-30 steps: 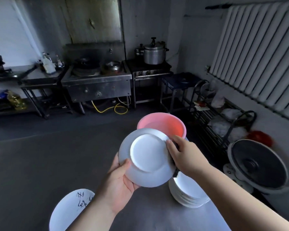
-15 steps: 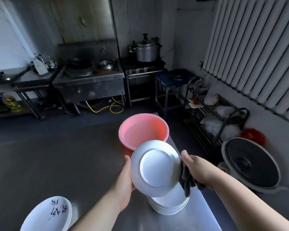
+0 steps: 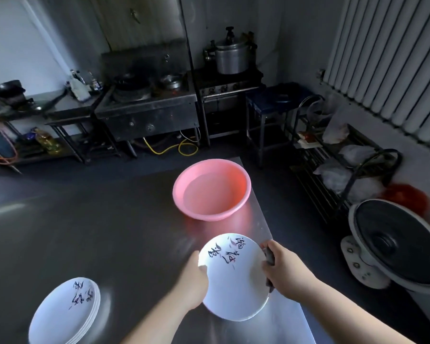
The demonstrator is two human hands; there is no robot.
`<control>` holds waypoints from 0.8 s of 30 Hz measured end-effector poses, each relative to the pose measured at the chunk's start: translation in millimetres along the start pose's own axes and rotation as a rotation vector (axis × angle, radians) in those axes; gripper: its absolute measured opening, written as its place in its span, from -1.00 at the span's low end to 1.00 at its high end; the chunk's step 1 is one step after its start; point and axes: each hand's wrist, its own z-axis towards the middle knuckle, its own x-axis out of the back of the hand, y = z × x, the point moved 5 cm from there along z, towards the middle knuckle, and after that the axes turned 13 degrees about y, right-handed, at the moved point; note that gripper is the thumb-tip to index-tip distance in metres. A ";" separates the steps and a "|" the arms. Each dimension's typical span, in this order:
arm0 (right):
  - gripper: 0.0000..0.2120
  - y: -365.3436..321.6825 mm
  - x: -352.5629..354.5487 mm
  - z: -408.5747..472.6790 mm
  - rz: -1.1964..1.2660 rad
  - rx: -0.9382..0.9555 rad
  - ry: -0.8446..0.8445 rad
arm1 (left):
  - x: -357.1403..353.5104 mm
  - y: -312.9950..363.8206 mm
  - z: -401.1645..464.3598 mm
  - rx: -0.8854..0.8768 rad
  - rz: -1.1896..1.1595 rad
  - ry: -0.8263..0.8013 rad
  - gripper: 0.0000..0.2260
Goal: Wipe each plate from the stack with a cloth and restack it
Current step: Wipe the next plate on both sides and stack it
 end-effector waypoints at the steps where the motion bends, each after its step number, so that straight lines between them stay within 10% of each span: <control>1: -0.73 3.4 -2.2 1.4 0.000 -0.004 -0.001 | -3.4 -2.5 3.5 -0.003 0.031 0.030 -0.68; 6: -0.70 8.7 -6.9 8.5 -0.059 0.027 -0.026 | -5.0 1.5 7.6 -0.050 0.115 0.170 -0.96; 24: -0.74 -9.3 13.6 40.2 -0.682 0.248 0.235 | -15.6 -16.0 27.5 -0.212 0.170 0.154 -0.94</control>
